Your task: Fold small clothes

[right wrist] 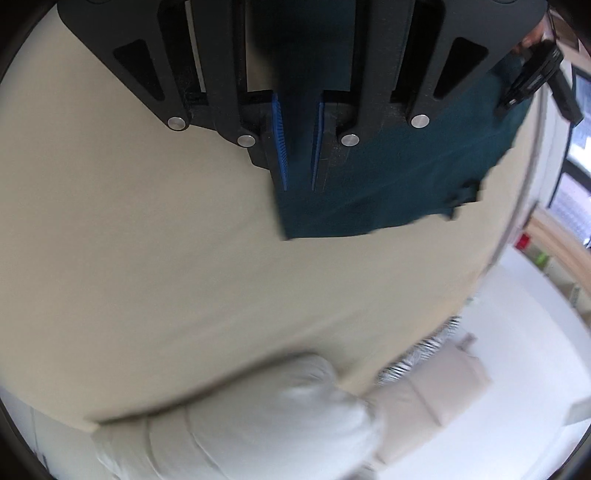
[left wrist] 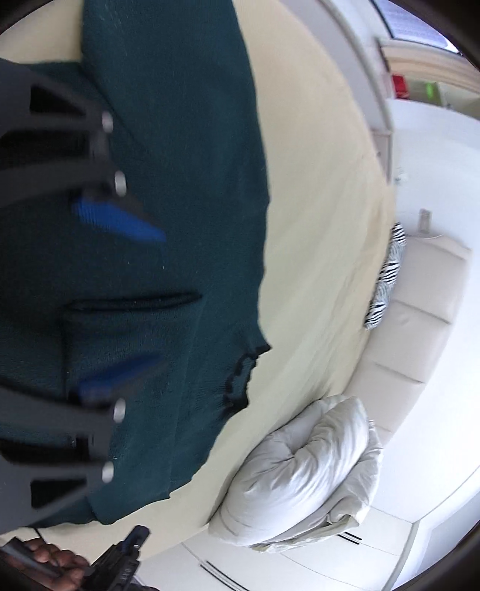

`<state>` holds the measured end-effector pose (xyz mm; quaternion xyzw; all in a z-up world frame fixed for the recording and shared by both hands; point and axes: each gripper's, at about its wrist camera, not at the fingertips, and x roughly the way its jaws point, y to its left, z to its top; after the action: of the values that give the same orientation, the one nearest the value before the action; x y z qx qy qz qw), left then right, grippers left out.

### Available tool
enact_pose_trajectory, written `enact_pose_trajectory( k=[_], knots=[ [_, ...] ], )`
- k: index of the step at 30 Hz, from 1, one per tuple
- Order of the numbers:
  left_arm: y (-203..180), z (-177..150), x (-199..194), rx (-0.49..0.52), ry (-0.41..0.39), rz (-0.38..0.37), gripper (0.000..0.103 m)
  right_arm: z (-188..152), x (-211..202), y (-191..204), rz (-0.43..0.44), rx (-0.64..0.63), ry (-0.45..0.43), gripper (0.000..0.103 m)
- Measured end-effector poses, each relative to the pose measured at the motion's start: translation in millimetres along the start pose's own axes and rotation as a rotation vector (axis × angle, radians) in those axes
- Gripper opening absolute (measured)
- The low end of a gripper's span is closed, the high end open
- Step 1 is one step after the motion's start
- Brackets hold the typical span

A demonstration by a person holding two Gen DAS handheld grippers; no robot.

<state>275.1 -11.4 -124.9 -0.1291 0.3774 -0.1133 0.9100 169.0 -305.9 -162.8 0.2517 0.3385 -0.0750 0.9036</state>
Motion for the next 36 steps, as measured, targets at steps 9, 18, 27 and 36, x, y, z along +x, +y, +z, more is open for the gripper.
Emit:
enact_pose_trajectory(
  k=[9, 18, 27, 36],
  knots=[
    [2.4, -8.7, 11.4, 0.052, 0.096, 0.052, 0.066, -33.8, 16.5, -8.7, -0.038, 0.004, 0.103, 0.009],
    [74.5, -29.9, -110.6, -0.16, -0.033, -0.019, 0.073, -45.8, -33.9, -0.7, -0.13, -0.031, 0.007, 0.058],
    [268.2, -90.2, -206.8, -0.714, -0.124, 0.033, 0.073, -111.5, -103.8, 57.4, 0.095, -0.027, -0.037, 0.058],
    [359.8, -87.9, -196.5, -1.067, -0.257, -0.091, 0.079, -158.2, -113.0, 104.4, 0.194, -0.015, 0.072, 0.058]
  ],
)
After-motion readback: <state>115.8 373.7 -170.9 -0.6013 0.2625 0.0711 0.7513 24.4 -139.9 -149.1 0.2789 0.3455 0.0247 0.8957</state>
